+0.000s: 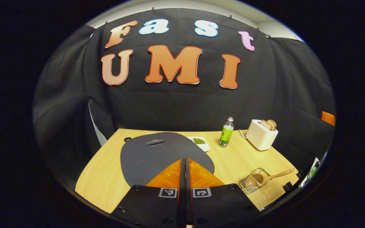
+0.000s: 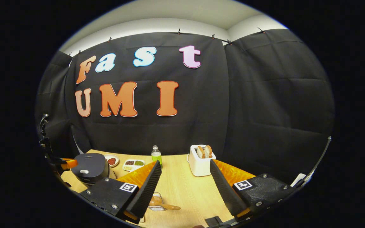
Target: Close the left gripper, press the button to open the rice cooker; take a wooden spoon from the chopstick holder with the right hand, scoop a spoonful of rice and pour it into the rice cooker, then put the wooden spoon back into the chopstick holder.
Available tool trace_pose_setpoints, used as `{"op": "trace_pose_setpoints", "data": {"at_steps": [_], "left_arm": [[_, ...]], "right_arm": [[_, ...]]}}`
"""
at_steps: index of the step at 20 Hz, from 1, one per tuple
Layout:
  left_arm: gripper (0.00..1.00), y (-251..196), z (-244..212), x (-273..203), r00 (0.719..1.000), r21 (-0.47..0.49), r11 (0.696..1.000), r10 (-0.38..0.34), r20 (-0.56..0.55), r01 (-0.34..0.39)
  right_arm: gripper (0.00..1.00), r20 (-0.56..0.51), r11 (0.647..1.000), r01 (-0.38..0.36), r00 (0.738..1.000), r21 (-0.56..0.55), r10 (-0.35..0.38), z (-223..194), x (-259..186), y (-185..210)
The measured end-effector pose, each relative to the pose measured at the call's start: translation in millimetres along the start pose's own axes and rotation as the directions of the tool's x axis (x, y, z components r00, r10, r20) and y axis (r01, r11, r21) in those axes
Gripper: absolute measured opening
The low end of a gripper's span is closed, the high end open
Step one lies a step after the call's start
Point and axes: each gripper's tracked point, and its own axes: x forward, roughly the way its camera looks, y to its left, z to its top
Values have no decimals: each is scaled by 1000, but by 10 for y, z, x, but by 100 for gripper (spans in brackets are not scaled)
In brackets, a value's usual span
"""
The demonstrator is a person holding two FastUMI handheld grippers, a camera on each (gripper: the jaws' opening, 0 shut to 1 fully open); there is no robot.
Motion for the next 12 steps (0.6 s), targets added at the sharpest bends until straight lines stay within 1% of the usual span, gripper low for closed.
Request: {"op": "trace_pose_setpoints", "data": {"at_steps": [7, 8, 9, 10, 11, 12], "left_arm": [[4, 45, -391, 152, 994, 36, 999, 23, -109, -19], [4, 54, -324, 149, 996, 38, 999, 20, -87, -17], [4, 54, -381, 157, 993, 30, 999, 15, -114, -12], [0, 52, -431, 144, 989, 17, 1000, 10, -150, -8], [4, 50, -412, 151, 987, -7, 1000, 11, -159, -12], [4, 49, -442, 163, 986, -26, 1000, 14, -167, -18]], "right_arm": [[95, -23, 1000, 28, 999, 11, -28, -84, 1, -104], [95, -25, 999, 29, 999, 18, -28, -96, 6, -110], [95, -30, 999, 26, 999, 26, -25, -110, 12, -97], [95, -34, 999, 23, 999, 33, -21, -118, 19, -80], [95, -37, 999, 18, 999, 37, -17, -126, 31, -59], [95, -40, 999, 17, 999, 34, -15, -151, 37, -48]]}}
